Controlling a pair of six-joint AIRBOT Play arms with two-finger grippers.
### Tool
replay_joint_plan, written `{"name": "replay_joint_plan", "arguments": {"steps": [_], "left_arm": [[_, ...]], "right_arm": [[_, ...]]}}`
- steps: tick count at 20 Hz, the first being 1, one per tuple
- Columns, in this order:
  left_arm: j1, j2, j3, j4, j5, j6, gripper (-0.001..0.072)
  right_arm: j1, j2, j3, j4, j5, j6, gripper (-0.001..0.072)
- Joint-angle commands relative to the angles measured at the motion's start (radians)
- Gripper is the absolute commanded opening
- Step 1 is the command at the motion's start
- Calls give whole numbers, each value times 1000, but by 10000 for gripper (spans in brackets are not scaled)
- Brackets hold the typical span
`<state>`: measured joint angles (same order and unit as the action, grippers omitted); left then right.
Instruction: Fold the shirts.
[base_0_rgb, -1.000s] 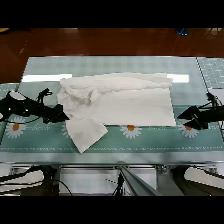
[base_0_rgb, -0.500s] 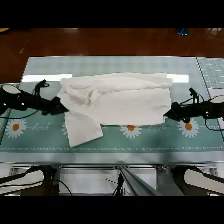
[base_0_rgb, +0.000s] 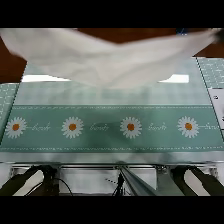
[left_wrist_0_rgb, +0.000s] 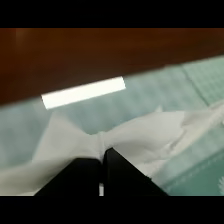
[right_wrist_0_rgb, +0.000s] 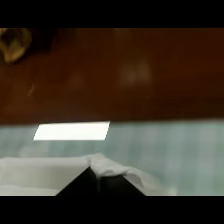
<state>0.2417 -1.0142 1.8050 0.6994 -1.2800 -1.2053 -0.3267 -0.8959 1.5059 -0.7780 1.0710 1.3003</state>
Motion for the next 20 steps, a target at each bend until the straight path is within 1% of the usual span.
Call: {"name": "replay_joint_plan", "arguments": {"steps": [1,2,4,6,7,9,12,15,16,18,20], "left_arm": [[1,139,306,57,104,-63,27],[1,180,329,114,114,-106,27],[1,264,330,233,96,-188,27],[1,330,330,356,19,-256,27],[1,350,330,391,-31,-267,27],[1,367,330,412,-159,-271,27],[1,363,304,411,-374,-303,27],[1,362,209,396,-525,-313,27],[1,360,157,378,-557,-315,27],[1,355,31,356,-561,-315,27],[1,327,-114,355,-553,-315,27]], "right_arm": [[2,135,325,-200,-122,165,34],[2,149,391,-268,-97,204,34],[2,174,491,-382,2,257,34],[2,197,539,-459,145,282,34],[2,208,541,-475,208,287,34],[2,218,541,-489,347,286,34],[2,215,541,-491,524,285,34],[2,172,531,-515,788,237,34],[6,169,501,-505,785,228,33],[6,140,420,-528,785,217,33],[6,97,291,-530,785,205,33]]}}
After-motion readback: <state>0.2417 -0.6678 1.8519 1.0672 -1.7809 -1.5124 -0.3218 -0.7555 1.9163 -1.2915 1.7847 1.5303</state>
